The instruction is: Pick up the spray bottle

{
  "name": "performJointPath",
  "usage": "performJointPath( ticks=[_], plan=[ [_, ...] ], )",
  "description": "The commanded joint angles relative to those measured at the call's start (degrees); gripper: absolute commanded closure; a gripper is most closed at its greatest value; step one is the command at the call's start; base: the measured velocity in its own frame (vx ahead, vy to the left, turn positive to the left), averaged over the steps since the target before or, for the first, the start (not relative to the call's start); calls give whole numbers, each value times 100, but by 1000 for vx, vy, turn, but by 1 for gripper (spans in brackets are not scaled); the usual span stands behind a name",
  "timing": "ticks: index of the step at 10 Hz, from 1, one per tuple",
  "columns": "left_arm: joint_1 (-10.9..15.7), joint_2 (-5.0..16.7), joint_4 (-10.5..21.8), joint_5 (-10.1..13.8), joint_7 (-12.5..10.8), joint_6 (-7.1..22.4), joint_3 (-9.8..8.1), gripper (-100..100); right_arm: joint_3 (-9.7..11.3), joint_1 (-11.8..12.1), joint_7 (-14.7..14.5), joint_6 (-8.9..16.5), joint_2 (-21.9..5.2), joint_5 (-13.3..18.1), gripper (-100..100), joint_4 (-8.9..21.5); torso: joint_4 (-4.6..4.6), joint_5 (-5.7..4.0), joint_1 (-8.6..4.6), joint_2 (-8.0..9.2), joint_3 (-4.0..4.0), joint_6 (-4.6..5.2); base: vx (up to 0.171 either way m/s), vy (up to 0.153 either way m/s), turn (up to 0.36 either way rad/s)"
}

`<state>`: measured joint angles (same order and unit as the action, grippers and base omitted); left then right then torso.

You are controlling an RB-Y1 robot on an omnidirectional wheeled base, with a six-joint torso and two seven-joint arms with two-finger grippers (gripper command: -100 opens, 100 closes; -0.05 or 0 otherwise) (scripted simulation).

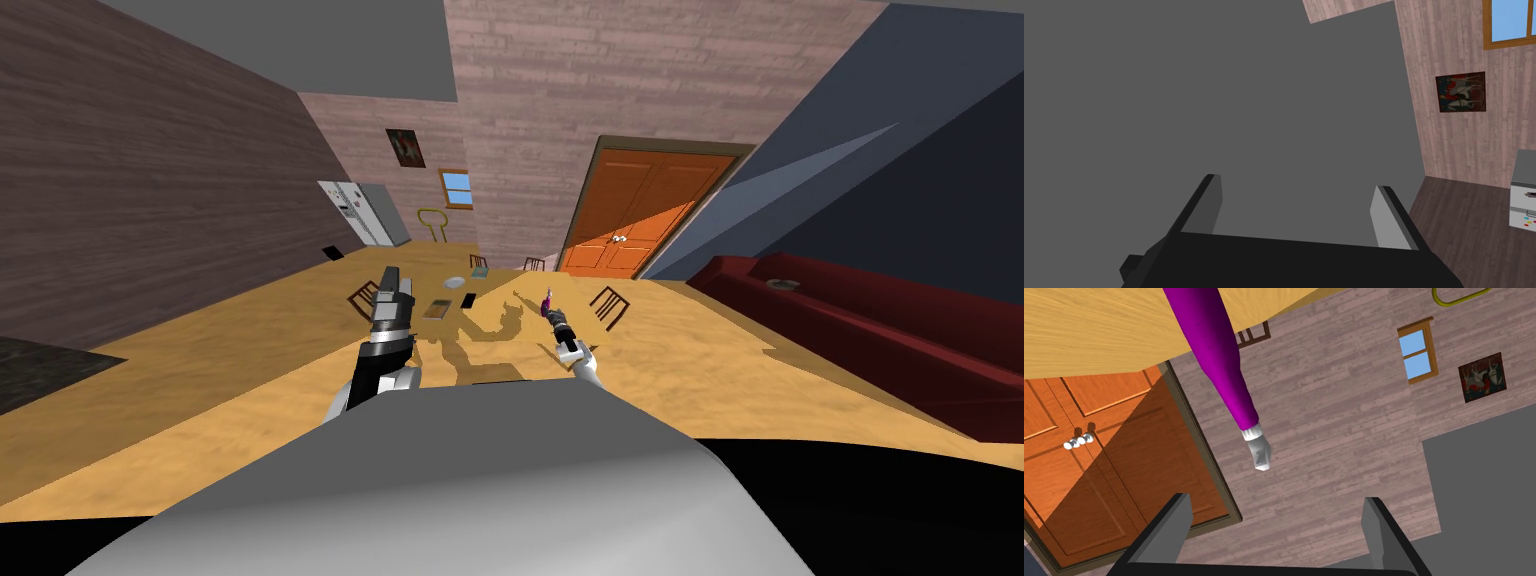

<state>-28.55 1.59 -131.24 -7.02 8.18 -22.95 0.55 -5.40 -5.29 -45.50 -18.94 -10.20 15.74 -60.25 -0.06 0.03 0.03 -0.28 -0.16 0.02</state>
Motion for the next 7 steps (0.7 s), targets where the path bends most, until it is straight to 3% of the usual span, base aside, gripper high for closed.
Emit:
performJointPath(
  ticks=[1,7],
  plan=[
    [0,0,0,0,0,0,0,0,-28,-128,-264,105,-12,50,-100,286,0,0,0,0,0,0,74,10,0],
    [0,0,0,0,0,0,0,0,-108,-472,-979,352,-124,185,-100,1063,0,0,0,0,0,0,73,11,4]
  ],
)
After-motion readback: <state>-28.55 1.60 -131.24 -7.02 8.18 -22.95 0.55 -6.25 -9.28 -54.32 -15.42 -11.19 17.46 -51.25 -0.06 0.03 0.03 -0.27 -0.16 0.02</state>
